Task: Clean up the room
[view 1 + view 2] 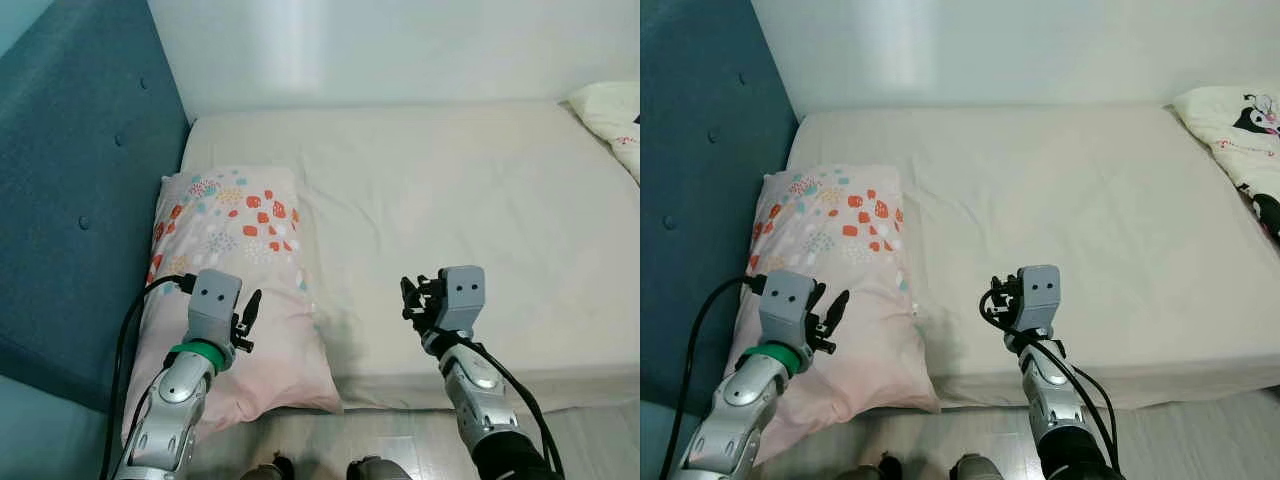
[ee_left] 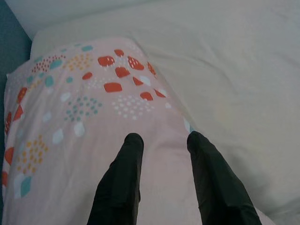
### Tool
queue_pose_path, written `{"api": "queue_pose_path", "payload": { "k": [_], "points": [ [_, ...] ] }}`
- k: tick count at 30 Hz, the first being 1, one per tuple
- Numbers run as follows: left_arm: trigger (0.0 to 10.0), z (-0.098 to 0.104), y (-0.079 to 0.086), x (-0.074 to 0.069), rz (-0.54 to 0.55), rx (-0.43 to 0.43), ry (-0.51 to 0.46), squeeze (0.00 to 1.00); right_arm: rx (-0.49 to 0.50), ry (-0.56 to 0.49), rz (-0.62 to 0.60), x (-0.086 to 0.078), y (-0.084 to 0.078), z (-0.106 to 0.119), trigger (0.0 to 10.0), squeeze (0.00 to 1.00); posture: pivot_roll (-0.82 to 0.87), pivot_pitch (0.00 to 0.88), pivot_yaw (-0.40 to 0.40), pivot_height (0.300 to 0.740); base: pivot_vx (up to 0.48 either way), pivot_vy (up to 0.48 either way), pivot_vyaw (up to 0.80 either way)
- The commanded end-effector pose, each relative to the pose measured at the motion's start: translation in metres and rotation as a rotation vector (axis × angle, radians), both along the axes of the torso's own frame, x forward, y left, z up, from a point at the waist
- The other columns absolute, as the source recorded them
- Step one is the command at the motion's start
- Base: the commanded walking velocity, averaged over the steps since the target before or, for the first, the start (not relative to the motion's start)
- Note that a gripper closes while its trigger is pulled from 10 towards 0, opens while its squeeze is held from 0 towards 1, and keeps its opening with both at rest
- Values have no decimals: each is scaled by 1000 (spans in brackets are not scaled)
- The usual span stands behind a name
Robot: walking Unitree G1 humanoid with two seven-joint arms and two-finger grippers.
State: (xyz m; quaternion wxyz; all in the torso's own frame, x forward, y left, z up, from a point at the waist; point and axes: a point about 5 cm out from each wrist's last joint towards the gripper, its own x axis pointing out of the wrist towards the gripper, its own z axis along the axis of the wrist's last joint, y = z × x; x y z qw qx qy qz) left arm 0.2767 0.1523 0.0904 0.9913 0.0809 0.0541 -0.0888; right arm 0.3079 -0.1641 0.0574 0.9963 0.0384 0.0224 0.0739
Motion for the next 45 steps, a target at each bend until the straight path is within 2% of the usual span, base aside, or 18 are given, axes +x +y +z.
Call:
{"api": "queue_pose_path", "payload": {
  "k": [1, 15, 26, 29, 30, 31, 32, 34, 36, 38, 44, 45],
  "points": [
    [10000, -7, 0, -2, 0, 14, 24, 0, -3, 21, -8, -4, -1, -6, 10000, 0, -79, 86, 45, 705, 0, 0, 0],
    [10000, -6, -2, 2, -15, 22, 16, 0, 16, 24, -9, -6, 2, -10, 10000, 0, -81, 70, 53, 625, 0, 0, 0],
    [10000, -1, -2, 4, -27, 22, 1, 0, 36, 7, -8, -4, 0, -6, 10000, 0, -75, 78, 62, 585, 0, 0, 0],
    [10000, 12, -6, 7, -53, 9, -41, 0, 63, -24, 23, 1, 2, 2, 10000, 0, -69, 85, 66, 565, 0, 0, 0],
    [10000, 23, -9, 9, -67, -4, -71, 0, 79, -41, 28, 5, 0, 8, 10000, 0, -58, 92, 71, 560, 0, 0, 0],
    [10000, 23, -9, 9, -67, -4, -71, 0, 79, -41, 28, 5, 0, 8, 10000, 0, -58, 92, 71, 560, 0, 0, 0],
    [10000, 37, -13, 13, -82, -23, -113, 0, 123, -53, 29, 11, -5, 16, 10000, 0, -56, 93, 72, 560, 0, 0, 0],
    [10000, 43, -15, 14, -88, -29, -129, 0, 149, -56, 29, 13, -8, 19, 10000, 0, -56, 93, 72, 560, 0, 0, 0],
    [10000, 61, -18, 16, -105, -45, -179, 0, 217, -42, 82, 22, -10, 25, 10000, 0, -41, 117, 86, 560, 0, 0, 0],
    [10000, 65, -19, 16, -109, -50, -193, 0, 229, -35, 97, 24, -10, 26, 10000, 0, -39, 120, 86, 560, 0, 0, 0],
    [10000, 88, -25, 13, -166, -53, -256, 0, 308, 16, 206, 35, 0, 31, 10000, 0, -8, 153, 78, 560, 0, 0, 0],
    [10000, 93, -29, 8, -218, -36, -256, 0, 335, 34, 269, 37, 6, 32, 10000, 0, 2, 167, 75, 560, 0, 0, 0]
  ]
}}
